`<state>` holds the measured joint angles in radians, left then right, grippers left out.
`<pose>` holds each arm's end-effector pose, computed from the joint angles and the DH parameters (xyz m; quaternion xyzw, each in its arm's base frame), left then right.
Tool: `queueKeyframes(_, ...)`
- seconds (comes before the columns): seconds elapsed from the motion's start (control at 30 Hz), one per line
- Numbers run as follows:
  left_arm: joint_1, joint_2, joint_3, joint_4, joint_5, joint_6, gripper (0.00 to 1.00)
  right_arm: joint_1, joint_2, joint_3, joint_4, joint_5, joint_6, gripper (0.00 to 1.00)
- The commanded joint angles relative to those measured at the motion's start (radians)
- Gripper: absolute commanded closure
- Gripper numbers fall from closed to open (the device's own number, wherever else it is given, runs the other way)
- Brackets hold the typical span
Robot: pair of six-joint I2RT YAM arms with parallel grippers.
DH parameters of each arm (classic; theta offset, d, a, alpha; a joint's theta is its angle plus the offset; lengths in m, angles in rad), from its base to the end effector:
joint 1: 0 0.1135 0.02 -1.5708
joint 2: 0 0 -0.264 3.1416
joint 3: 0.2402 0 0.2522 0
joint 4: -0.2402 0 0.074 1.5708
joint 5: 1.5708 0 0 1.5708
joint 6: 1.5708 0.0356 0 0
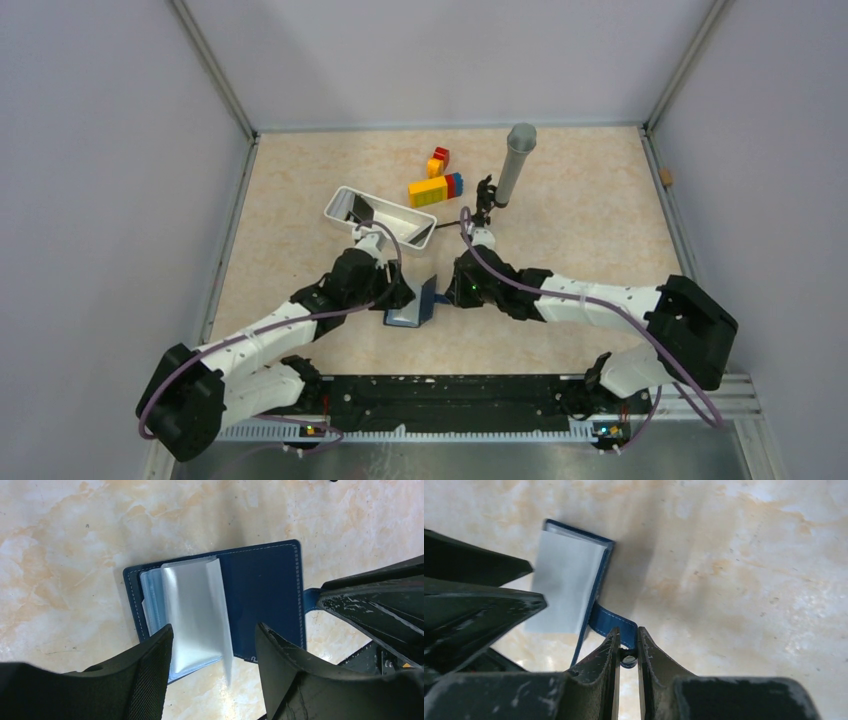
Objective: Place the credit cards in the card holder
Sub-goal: Open the card holder at the center of the board.
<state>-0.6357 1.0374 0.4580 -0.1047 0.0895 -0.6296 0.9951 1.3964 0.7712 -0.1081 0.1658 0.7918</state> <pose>0.1658 -0.1263 0.1877 0.0219 0.9024 -0.2860 0.3217 0.1623 0.2392 0.2057 -0.0589 0.9092 0.2684 0.3129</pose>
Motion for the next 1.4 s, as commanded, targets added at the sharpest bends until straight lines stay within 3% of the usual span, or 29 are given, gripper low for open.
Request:
queueKeyframes(0.0,0.003,-0.018,-0.029,0.053,-0.008,-0.015,0.38,0.012,0.031,-0.018,-0.051,0.065,0.033,1.00)
queueKeyframes(0.27,0.004,-0.052,-0.051,0.052,-0.065,-0.050,0.45,-0.016,0.075,-0.057,-0.087,0.109,0.057,1.00)
queueKeyframes(0.6,0.004,-0.091,-0.063,0.013,-0.141,-0.050,0.46,-0.029,0.087,-0.073,-0.062,0.091,0.057,1.00)
queueKeyframes(0.8,0.005,-0.062,-0.068,0.065,-0.055,-0.051,0.46,-0.028,0.087,-0.072,-0.058,0.086,0.055,1.00)
queueKeyframes(1.37,0.004,-0.034,-0.096,0.152,0.001,-0.051,0.43,-0.029,0.087,-0.075,-0.050,0.077,0.053,1.00)
